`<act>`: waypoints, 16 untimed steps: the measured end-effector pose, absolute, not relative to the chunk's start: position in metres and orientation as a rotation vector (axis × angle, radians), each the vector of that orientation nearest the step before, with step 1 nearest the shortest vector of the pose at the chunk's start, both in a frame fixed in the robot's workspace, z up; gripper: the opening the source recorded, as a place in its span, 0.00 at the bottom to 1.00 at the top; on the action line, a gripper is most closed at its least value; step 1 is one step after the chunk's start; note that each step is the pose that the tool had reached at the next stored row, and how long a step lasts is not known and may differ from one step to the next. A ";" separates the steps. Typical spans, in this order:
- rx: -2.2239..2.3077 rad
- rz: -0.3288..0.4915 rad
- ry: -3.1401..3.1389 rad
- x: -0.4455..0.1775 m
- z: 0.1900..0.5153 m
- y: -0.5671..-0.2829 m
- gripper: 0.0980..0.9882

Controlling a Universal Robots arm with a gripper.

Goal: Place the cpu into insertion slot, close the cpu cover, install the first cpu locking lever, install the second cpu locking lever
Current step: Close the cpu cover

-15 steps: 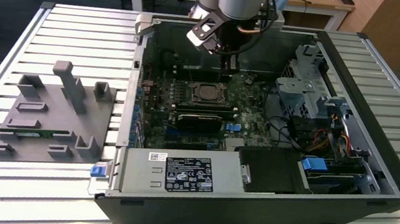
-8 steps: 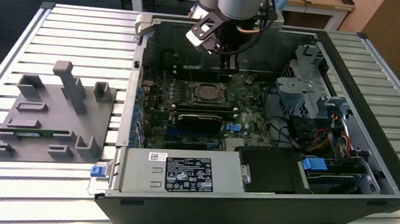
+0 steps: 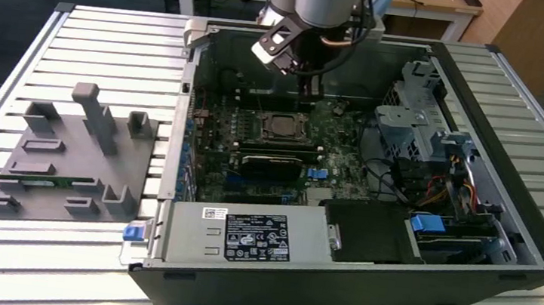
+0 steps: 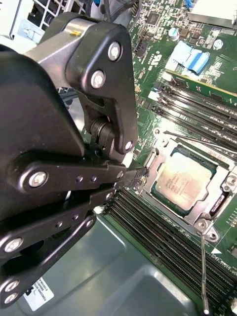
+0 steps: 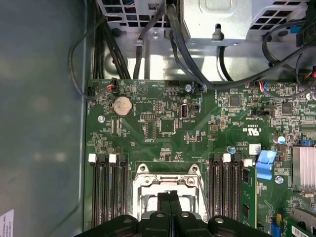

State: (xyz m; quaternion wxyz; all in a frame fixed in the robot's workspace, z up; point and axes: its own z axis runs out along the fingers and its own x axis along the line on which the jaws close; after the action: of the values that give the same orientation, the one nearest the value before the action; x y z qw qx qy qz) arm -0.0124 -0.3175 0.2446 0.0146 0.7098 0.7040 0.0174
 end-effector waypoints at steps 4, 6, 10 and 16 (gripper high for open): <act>2.210 0.054 2.191 -0.015 0.242 -0.318 0.01; 2.210 0.054 2.191 -0.015 0.241 -0.318 0.01; 2.209 0.056 2.192 -0.022 0.241 -0.318 0.01; 2.209 0.059 2.191 -0.036 0.240 -0.318 0.01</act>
State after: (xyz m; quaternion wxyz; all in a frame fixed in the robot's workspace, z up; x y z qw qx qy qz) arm -0.0359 -0.3176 0.2403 0.0148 0.7098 0.7040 0.0188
